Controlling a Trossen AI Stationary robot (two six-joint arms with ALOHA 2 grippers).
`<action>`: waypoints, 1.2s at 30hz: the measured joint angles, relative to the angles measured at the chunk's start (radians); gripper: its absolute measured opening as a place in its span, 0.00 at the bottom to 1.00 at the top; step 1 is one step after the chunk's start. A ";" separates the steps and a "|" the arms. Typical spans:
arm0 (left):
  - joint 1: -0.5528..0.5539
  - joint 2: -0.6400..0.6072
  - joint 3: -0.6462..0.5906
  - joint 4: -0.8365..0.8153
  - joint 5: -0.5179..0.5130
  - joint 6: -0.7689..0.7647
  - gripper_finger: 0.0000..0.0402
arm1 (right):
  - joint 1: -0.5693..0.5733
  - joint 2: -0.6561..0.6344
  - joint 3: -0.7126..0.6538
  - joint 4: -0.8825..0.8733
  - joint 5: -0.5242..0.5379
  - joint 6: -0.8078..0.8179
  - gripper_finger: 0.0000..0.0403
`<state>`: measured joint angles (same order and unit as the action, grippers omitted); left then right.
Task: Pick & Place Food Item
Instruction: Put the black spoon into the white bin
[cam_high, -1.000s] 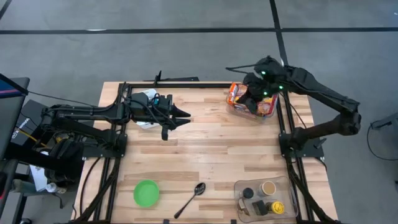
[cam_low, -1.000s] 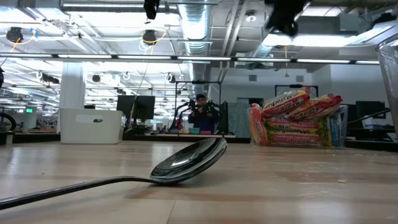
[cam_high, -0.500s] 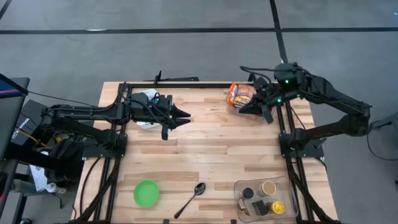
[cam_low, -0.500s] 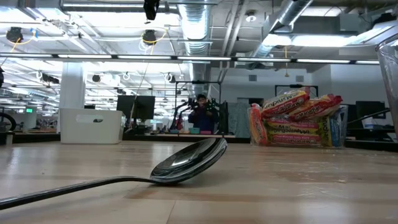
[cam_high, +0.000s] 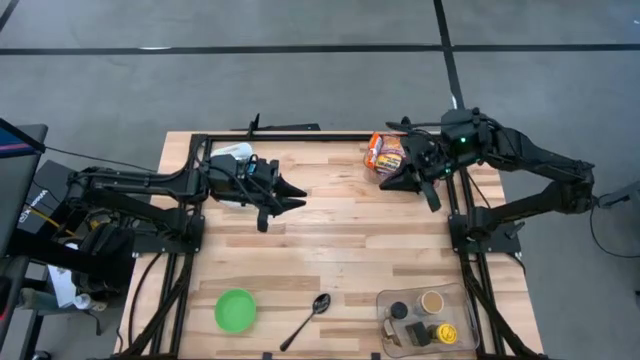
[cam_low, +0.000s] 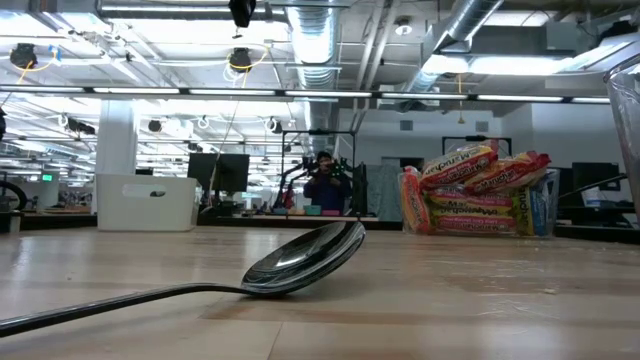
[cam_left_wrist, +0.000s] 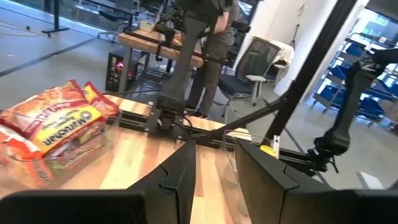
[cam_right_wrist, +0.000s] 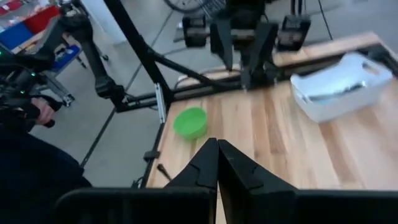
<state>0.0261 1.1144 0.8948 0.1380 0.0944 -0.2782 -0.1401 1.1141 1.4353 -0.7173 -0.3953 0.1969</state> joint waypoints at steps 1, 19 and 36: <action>-0.006 0.000 0.000 0.000 0.000 0.000 0.27 | 0.003 0.000 0.000 0.013 0.000 -0.008 0.00; -0.037 0.000 0.000 -0.001 0.000 0.000 0.27 | 0.075 0.054 -0.002 0.192 0.085 -0.032 0.00; -0.037 0.000 0.000 -0.004 0.000 0.000 0.27 | -0.121 0.044 -0.001 0.281 0.135 -0.015 0.00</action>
<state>-0.0111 1.1141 0.8949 0.1345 0.0944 -0.2783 -0.2615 1.1585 1.4345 -0.4360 -0.2607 0.1817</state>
